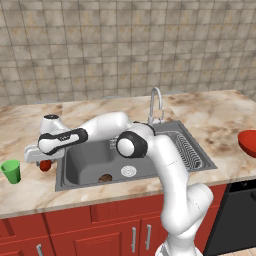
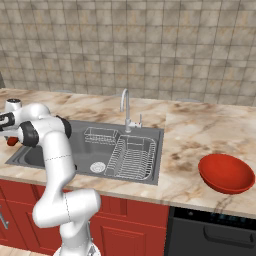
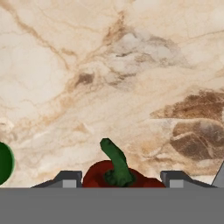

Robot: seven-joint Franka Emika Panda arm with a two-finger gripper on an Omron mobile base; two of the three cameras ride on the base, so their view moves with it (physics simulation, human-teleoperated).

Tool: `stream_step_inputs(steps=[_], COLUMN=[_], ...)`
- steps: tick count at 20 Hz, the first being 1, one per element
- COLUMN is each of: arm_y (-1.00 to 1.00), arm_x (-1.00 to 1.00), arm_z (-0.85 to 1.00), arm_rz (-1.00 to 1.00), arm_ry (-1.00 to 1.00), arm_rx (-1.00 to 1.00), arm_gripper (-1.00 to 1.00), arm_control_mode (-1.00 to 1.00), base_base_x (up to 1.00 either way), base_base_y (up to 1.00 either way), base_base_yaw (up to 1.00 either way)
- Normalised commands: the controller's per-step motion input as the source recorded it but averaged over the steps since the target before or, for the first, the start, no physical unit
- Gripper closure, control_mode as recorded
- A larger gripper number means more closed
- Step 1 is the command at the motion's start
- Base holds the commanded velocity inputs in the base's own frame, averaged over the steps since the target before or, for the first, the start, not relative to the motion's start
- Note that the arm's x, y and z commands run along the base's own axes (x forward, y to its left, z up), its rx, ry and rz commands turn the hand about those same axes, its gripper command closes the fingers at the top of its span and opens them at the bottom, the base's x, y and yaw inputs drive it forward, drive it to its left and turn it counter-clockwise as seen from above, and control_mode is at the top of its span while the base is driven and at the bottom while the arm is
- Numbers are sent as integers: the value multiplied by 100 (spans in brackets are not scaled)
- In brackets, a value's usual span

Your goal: Remove the bell pepper and potato from the sink. Then move the bowl and cup from the counter to the sink for washing.

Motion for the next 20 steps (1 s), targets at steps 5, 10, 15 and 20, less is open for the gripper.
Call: stream_step_inputs(steps=[5, 10, 15, 20], arm_y=[5, 6, 5, 3], arm_x=[4, 1, 0, 1], arm_z=[-6, -8, -11, -11], arm_rz=[0, 0, 0, 0], arm_ry=[0, 1, 2, 3], arm_rx=[0, 3, 2, 2], arm_gripper=[100, 100, 100, 100], arm_control_mode=[-100, -100, -100, -100], base_base_x=[0, 0, 0, 0], base_base_y=[0, 0, 0, 0], base_base_yaw=[0, 0, 0, 0])
